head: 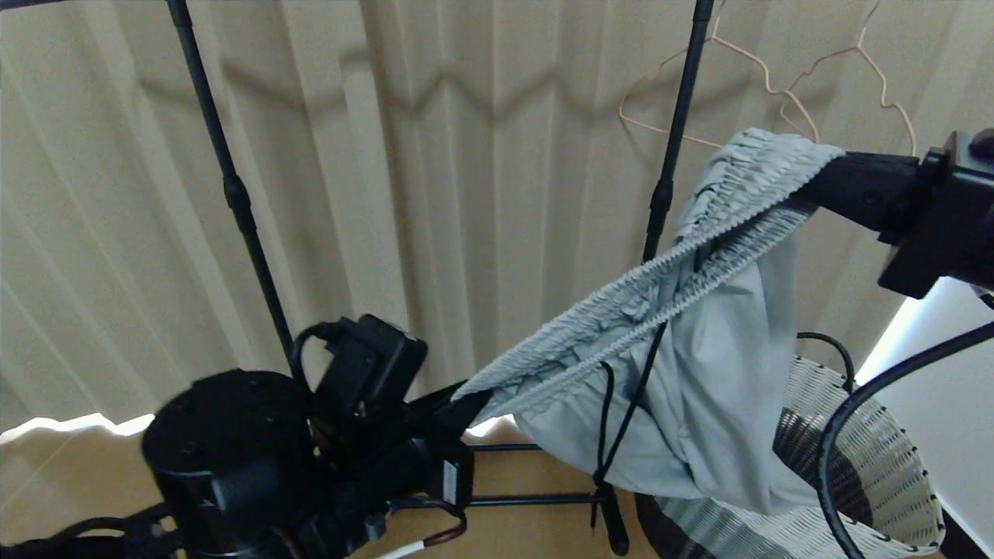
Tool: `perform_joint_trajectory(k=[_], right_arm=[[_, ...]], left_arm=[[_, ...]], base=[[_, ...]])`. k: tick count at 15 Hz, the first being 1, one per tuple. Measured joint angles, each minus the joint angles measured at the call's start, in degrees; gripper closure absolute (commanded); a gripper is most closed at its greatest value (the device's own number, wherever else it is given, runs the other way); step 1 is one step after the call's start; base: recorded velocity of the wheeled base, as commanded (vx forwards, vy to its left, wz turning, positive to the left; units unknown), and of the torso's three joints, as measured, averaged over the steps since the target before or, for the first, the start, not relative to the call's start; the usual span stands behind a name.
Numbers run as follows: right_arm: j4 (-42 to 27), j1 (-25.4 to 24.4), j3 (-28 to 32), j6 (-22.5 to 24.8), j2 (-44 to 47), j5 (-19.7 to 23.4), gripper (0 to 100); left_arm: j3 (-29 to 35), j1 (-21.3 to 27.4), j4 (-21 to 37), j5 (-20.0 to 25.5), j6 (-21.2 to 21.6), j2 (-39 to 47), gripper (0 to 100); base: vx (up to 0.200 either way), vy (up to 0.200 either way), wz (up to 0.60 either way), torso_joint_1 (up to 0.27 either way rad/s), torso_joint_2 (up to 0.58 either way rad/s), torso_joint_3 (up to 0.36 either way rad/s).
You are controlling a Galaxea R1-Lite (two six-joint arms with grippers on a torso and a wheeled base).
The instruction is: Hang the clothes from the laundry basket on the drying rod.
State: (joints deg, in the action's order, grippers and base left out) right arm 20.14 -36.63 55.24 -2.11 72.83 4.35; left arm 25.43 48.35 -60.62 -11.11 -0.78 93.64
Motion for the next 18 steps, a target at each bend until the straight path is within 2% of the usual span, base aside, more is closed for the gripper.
perform_joint_trajectory(k=[2,4,7,9,14,16,18], right_arm=[[2.0,0.0,1.9,0.0,2.9,0.0,100],[3.7,0.0,4.0,0.0,5.8,0.1,100],[8.7,0.0,6.4,-0.2,9.9,0.4,100],[11.1,0.0,8.2,-0.2,12.4,0.5,100],[11.4,0.4,11.1,-0.3,14.5,0.3,100],[11.2,1.7,10.5,-0.3,14.3,-0.1,100],[11.0,3.8,8.4,-0.3,13.6,-0.3,100]], left_arm=[[4.9,-3.0,17.1,2.2,0.2,-9.3,100],[14.6,-7.5,32.9,5.3,0.4,-17.0,100],[28.6,-16.3,49.4,8.9,0.6,-24.0,100],[32.9,-19.8,53.2,9.5,0.6,-26.5,100],[37.7,-21.0,53.5,9.6,2.3,-28.0,100],[37.2,-20.5,53.2,9.6,2.5,-27.1,100],[34.0,-18.2,53.0,9.2,2.3,-25.2,100]], base=[[0.000,0.000,0.00,0.000,0.00,0.000],[0.000,0.000,0.00,0.000,0.00,0.000],[0.000,0.000,0.00,0.000,0.00,0.000],[0.000,0.000,0.00,0.000,0.00,0.000],[0.000,0.000,0.00,0.000,0.00,0.000],[0.000,0.000,0.00,0.000,0.00,0.000],[0.000,0.000,0.00,0.000,0.00,0.000]])
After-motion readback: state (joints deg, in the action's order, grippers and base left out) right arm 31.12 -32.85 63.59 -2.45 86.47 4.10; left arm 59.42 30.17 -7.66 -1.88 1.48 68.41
